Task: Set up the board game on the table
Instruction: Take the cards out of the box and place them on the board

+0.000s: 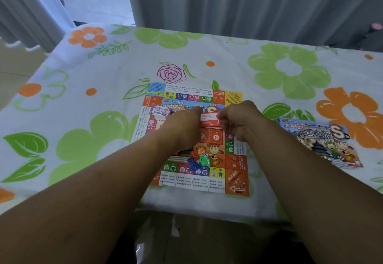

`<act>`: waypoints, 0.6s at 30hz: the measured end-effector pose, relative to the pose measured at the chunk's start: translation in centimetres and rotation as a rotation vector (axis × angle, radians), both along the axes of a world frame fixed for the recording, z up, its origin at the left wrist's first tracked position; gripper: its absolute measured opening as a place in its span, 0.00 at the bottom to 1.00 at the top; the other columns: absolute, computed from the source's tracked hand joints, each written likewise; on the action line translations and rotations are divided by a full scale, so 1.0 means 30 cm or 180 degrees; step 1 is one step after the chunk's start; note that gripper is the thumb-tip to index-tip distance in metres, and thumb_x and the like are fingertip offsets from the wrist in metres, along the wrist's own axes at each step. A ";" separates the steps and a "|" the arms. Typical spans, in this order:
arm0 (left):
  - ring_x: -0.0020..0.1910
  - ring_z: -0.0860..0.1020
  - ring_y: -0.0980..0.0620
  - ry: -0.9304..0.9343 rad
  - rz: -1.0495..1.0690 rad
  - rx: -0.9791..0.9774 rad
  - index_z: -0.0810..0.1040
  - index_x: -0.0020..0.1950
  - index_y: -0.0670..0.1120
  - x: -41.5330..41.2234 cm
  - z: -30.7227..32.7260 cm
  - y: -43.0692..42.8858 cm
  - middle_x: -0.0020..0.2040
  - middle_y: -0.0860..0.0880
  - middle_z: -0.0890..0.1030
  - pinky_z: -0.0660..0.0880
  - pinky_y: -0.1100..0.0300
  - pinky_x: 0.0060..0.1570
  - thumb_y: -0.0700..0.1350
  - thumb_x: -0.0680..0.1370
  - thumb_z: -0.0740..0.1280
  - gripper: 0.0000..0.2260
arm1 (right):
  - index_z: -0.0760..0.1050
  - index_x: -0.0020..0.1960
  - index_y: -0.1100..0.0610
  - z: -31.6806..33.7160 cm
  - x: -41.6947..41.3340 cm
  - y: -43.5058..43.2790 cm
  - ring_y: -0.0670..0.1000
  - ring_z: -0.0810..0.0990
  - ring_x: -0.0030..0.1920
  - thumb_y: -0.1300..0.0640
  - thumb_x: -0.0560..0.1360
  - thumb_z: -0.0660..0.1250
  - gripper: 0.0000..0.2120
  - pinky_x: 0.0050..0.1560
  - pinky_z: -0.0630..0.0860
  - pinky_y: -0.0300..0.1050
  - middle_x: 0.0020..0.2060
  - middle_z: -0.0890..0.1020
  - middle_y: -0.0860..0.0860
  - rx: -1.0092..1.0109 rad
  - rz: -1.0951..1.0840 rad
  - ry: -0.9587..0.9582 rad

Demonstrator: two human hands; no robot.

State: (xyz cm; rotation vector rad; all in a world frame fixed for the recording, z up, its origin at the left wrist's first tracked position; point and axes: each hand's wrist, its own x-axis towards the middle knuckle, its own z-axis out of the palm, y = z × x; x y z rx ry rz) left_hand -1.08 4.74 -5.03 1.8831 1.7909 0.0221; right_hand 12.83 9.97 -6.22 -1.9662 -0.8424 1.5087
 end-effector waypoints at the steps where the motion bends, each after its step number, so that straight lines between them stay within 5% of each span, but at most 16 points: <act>1: 0.65 0.77 0.44 -0.0007 -0.0008 0.0002 0.63 0.76 0.48 -0.001 -0.001 -0.001 0.69 0.46 0.77 0.75 0.49 0.60 0.38 0.79 0.64 0.26 | 0.76 0.50 0.68 -0.001 0.000 0.000 0.53 0.75 0.31 0.72 0.72 0.70 0.08 0.39 0.75 0.47 0.35 0.79 0.60 -0.0012 0.0014 -0.0013; 7: 0.64 0.77 0.44 -0.0049 -0.0030 -0.0024 0.64 0.75 0.47 0.001 0.001 -0.008 0.69 0.46 0.77 0.75 0.51 0.59 0.39 0.79 0.64 0.25 | 0.76 0.54 0.68 0.005 -0.002 0.002 0.51 0.73 0.25 0.70 0.74 0.70 0.09 0.35 0.74 0.46 0.33 0.78 0.58 -0.0023 0.0222 -0.0163; 12: 0.64 0.77 0.44 -0.0123 -0.0008 -0.0098 0.63 0.76 0.47 0.000 0.008 -0.012 0.68 0.46 0.77 0.75 0.50 0.60 0.39 0.79 0.63 0.25 | 0.77 0.53 0.65 0.018 -0.009 -0.008 0.46 0.71 0.14 0.68 0.77 0.68 0.05 0.21 0.70 0.38 0.32 0.77 0.56 0.0076 0.0421 -0.0382; 15: 0.62 0.78 0.44 -0.0164 0.0023 -0.0097 0.65 0.74 0.47 -0.001 0.011 -0.012 0.66 0.46 0.78 0.76 0.50 0.58 0.39 0.79 0.63 0.23 | 0.77 0.51 0.64 0.018 -0.020 -0.004 0.49 0.79 0.23 0.67 0.77 0.66 0.03 0.21 0.76 0.40 0.37 0.81 0.57 0.0176 0.0442 -0.0414; 18: 0.59 0.78 0.44 -0.0248 0.0085 -0.0117 0.67 0.73 0.48 -0.004 0.012 -0.016 0.64 0.46 0.79 0.78 0.51 0.56 0.38 0.79 0.63 0.22 | 0.76 0.53 0.63 0.012 -0.029 -0.005 0.56 0.86 0.39 0.67 0.77 0.68 0.05 0.35 0.85 0.49 0.45 0.84 0.59 0.0133 0.0521 -0.0473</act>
